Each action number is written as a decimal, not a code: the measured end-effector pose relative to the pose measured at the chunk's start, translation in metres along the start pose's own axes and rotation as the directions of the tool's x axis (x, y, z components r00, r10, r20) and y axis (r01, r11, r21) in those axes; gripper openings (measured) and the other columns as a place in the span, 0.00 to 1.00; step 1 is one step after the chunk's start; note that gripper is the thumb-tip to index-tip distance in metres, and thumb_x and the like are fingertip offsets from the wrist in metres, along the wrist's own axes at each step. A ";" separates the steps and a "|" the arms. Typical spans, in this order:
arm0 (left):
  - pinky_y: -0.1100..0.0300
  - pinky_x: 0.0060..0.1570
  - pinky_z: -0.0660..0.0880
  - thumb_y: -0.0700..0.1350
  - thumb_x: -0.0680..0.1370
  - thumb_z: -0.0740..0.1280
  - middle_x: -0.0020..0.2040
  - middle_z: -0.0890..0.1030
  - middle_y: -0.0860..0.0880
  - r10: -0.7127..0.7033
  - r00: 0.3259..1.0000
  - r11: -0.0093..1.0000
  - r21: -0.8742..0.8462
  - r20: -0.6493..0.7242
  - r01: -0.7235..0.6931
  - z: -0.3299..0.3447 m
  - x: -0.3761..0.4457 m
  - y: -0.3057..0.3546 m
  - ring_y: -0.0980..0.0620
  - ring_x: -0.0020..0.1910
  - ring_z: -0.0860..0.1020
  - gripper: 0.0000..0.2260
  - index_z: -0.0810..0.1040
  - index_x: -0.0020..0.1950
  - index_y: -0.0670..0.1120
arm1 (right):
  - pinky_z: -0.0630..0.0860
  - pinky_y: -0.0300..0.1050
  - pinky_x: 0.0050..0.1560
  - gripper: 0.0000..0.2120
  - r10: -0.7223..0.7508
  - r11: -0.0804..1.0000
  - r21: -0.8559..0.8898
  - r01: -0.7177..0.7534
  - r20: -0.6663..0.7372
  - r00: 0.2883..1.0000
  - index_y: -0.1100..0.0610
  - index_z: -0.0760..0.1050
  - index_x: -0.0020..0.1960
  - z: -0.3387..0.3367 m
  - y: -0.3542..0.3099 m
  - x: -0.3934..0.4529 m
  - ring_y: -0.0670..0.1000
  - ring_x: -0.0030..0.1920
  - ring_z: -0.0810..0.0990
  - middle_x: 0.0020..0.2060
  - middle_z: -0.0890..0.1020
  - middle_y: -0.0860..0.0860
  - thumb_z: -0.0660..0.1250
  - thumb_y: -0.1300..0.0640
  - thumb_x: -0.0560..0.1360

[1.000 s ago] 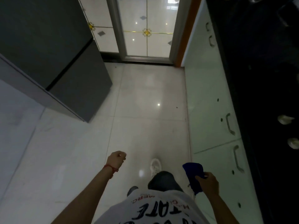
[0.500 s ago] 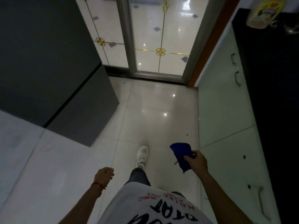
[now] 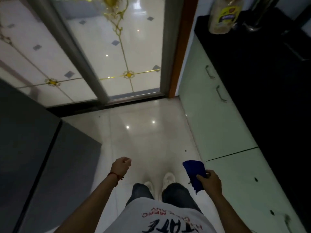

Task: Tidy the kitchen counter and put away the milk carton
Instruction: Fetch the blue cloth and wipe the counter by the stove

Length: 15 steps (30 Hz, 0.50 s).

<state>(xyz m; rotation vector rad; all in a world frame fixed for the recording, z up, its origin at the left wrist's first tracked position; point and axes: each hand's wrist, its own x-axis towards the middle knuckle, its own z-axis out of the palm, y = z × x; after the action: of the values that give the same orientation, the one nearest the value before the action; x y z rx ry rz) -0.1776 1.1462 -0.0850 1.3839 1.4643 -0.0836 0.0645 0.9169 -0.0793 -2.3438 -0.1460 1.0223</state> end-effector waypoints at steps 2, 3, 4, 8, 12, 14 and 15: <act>0.52 0.55 0.74 0.41 0.78 0.60 0.46 0.79 0.42 0.057 0.998 0.996 0.066 0.033 -0.059 0.008 0.022 0.040 0.42 0.50 0.78 0.12 0.77 0.56 0.36 | 0.72 0.42 0.40 0.20 0.019 0.999 0.037 -0.018 -0.022 1.000 0.67 0.71 0.60 -0.008 -0.007 0.015 0.53 0.44 0.75 0.54 0.79 0.64 0.70 0.63 0.71; 0.52 0.55 0.74 0.41 0.78 0.60 0.47 0.80 0.41 0.084 0.995 0.992 0.095 0.050 -0.089 0.014 0.032 0.060 0.42 0.51 0.78 0.12 0.78 0.56 0.37 | 0.71 0.40 0.37 0.20 0.024 0.998 0.059 -0.022 -0.034 0.999 0.67 0.71 0.60 -0.013 -0.011 0.024 0.53 0.44 0.75 0.54 0.79 0.63 0.70 0.63 0.70; 0.53 0.55 0.74 0.41 0.77 0.61 0.49 0.81 0.40 0.109 0.992 0.986 0.121 0.068 -0.117 0.021 0.042 0.079 0.41 0.52 0.78 0.12 0.78 0.56 0.37 | 0.70 0.39 0.34 0.20 0.025 0.997 0.081 -0.021 -0.048 0.999 0.66 0.71 0.60 -0.018 -0.015 0.035 0.53 0.45 0.75 0.54 0.79 0.63 0.70 0.62 0.70; 0.58 0.53 0.72 0.43 0.78 0.61 0.55 0.81 0.38 0.208 0.967 0.937 0.254 0.146 -0.240 0.052 0.071 0.153 0.43 0.54 0.78 0.13 0.77 0.58 0.38 | 0.68 0.34 0.32 0.20 0.018 0.987 0.160 0.001 -0.114 0.993 0.65 0.71 0.60 -0.045 -0.041 0.078 0.52 0.45 0.75 0.54 0.79 0.61 0.70 0.61 0.71; 0.60 0.54 0.70 0.45 0.78 0.60 0.58 0.80 0.40 0.289 0.935 0.864 0.366 0.205 -0.347 0.078 0.088 0.226 0.45 0.57 0.77 0.14 0.76 0.60 0.40 | 0.69 0.35 0.33 0.18 -0.007 0.968 0.248 0.048 -0.166 0.986 0.63 0.72 0.59 -0.080 -0.078 0.108 0.51 0.44 0.75 0.51 0.80 0.59 0.70 0.62 0.71; 0.62 0.53 0.68 0.45 0.79 0.60 0.59 0.79 0.41 0.337 0.912 0.829 0.386 0.233 -0.405 0.094 0.094 0.262 0.45 0.57 0.77 0.14 0.76 0.60 0.40 | 0.73 0.39 0.39 0.18 -0.021 0.946 0.313 0.085 -0.201 0.979 0.62 0.73 0.58 -0.101 -0.097 0.120 0.52 0.45 0.76 0.51 0.80 0.58 0.70 0.62 0.71; 0.63 0.53 0.68 0.44 0.79 0.60 0.60 0.79 0.41 0.365 0.899 0.812 0.389 0.244 -0.435 0.099 0.095 0.278 0.45 0.58 0.76 0.14 0.75 0.60 0.41 | 0.74 0.41 0.43 0.17 -0.029 0.937 0.333 0.102 -0.218 0.976 0.62 0.73 0.59 -0.111 -0.106 0.123 0.52 0.46 0.76 0.51 0.79 0.57 0.71 0.62 0.71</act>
<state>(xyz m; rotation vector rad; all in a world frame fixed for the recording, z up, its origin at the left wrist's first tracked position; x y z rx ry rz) 0.1150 1.2343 -0.0334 1.9840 1.0224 -0.2575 0.2416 0.9925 -0.0396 -2.0930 0.0335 0.6968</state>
